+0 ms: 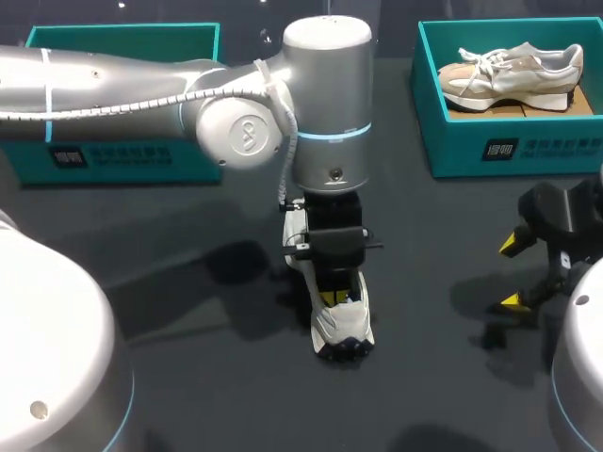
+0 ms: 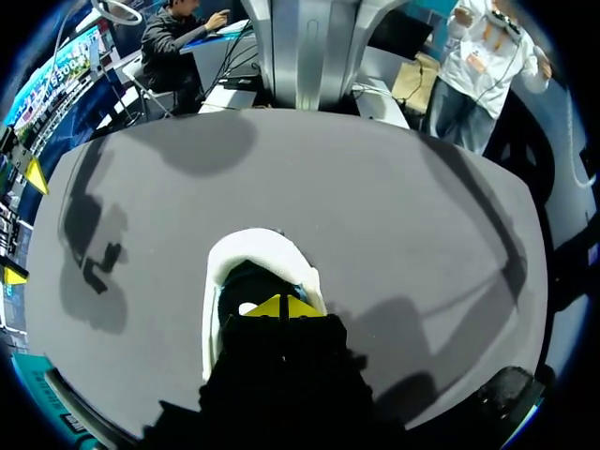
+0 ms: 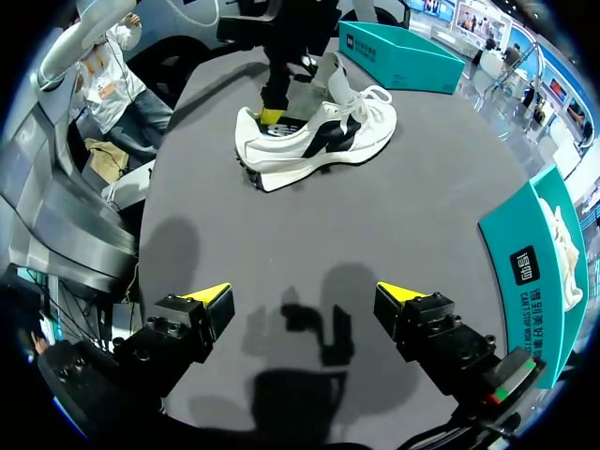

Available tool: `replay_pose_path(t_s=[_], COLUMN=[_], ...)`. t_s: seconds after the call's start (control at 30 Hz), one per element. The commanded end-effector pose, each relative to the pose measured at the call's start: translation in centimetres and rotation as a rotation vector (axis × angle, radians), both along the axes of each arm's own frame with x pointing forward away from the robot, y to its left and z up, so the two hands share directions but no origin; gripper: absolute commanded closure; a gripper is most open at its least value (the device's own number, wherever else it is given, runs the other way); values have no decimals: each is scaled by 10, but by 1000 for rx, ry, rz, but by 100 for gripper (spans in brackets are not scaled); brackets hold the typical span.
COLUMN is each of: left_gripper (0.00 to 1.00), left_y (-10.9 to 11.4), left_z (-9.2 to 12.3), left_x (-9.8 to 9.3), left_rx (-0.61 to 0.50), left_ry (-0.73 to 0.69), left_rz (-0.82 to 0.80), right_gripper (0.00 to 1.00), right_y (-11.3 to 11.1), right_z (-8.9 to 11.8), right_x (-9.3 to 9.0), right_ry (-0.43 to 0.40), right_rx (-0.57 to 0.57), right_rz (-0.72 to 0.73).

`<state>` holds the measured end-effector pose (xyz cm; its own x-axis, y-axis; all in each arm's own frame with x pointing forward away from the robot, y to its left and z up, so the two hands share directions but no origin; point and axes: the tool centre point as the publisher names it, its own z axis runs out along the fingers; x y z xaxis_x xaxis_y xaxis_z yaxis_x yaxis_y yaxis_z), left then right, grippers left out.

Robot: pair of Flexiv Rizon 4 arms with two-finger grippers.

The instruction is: Take the shoe out of the shoebox, open the shoe tongue, remove and reinsert the insole, then place the shoe into the shoebox

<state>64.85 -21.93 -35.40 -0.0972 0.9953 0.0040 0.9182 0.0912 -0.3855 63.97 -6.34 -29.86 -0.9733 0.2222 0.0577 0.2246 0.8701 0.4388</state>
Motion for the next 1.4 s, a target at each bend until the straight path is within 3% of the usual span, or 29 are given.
replay_pose_path(t_s=[0.03,0.23,0.6,0.87,1.2,1.4], left_gripper=[100,100,100,100,100,100], left_y=[-9,-10,-2,4,-6,-6], left_z=[-4,10,7,-17,-37,-12], left_x=[0,-2,0,2,1,-1], left_rx=[11,13,71,147,170,138], left_ry=[2,-53,-92,-103,-103,-142], left_rz=[-5,-16,2,21,35,39], right_gripper=[0,0,0,0,0,0], right_y=[0,0,0,0,0,0], right_z=[0,0,0,0,0,0], right_x=[-2,-2,-2,-2,-2,-2], right_ry=[-2,-2,-2,-2,-2,-2], right_rx=[-3,-3,-3,-3,-3,-3], right_rz=[-2,-2,-2,-2,-2,-2])
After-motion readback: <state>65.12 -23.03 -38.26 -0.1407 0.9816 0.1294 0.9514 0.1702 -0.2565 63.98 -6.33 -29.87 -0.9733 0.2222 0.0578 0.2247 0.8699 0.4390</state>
